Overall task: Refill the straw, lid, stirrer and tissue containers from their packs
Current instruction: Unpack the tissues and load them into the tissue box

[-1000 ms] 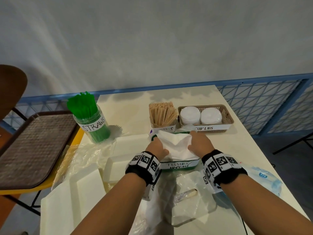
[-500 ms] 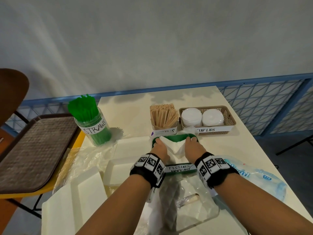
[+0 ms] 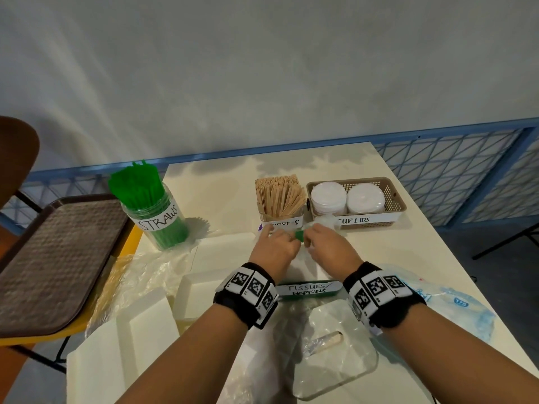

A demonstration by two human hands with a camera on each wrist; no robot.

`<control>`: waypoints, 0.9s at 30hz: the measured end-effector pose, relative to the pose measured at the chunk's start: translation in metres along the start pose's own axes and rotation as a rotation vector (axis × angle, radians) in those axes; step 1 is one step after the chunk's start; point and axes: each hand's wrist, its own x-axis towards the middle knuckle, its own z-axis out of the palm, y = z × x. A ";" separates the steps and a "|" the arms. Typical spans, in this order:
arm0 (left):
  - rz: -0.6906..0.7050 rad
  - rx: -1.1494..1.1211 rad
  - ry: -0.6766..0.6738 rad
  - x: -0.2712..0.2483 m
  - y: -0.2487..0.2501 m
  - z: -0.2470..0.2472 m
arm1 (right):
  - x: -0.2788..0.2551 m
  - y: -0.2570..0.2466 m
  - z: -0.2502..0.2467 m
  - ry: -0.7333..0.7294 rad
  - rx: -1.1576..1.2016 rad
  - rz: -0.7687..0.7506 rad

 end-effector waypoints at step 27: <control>-0.116 -0.563 0.239 0.014 0.046 -0.022 | -0.048 0.044 -0.023 0.273 0.279 0.386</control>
